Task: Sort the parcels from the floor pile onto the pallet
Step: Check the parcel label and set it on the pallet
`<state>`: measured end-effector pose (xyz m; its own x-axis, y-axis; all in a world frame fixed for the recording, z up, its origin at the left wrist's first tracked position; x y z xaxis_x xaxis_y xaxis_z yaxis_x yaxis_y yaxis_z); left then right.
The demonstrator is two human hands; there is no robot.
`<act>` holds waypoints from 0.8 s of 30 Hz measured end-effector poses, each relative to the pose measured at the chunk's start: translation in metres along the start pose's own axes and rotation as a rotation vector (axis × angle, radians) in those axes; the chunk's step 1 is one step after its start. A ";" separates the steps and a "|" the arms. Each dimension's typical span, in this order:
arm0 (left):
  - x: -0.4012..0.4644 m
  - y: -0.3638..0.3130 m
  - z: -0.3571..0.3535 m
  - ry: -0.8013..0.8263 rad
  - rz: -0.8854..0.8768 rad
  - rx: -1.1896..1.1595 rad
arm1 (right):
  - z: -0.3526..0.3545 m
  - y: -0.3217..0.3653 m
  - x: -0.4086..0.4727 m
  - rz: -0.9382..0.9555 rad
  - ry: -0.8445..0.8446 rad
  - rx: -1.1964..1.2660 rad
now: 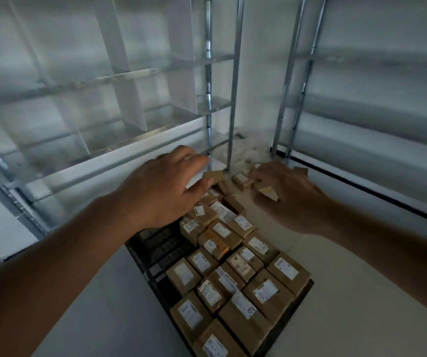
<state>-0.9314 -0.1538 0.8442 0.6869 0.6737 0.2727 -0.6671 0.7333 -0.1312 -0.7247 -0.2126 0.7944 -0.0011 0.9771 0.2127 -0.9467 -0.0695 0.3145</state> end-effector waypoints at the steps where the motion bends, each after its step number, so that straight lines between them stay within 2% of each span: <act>1: 0.002 -0.009 0.004 0.001 -0.005 -0.007 | 0.010 -0.003 -0.005 -0.009 -0.014 -0.003; 9: 0.044 -0.097 -0.006 0.049 -0.072 -0.014 | 0.066 -0.060 -0.040 -0.028 -0.028 -0.046; 24: 0.213 -0.307 -0.103 0.065 -0.141 -0.078 | 0.157 -0.299 -0.083 -0.066 0.022 -0.068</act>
<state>-0.5505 -0.2257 0.8441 0.7911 0.5659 0.2322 -0.5398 0.8244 -0.1702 -0.3912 -0.3043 0.8286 0.0562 0.9833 0.1732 -0.9646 0.0087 0.2636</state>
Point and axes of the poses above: each hand's wrist, its own x-axis towards the middle knuckle, its own z-axis out of the back of the hand, y = z × x, the point moved 7 cm from there along x, towards the middle knuckle, and after that the axes turned 1 degree about -y, right-handed, at the moved point
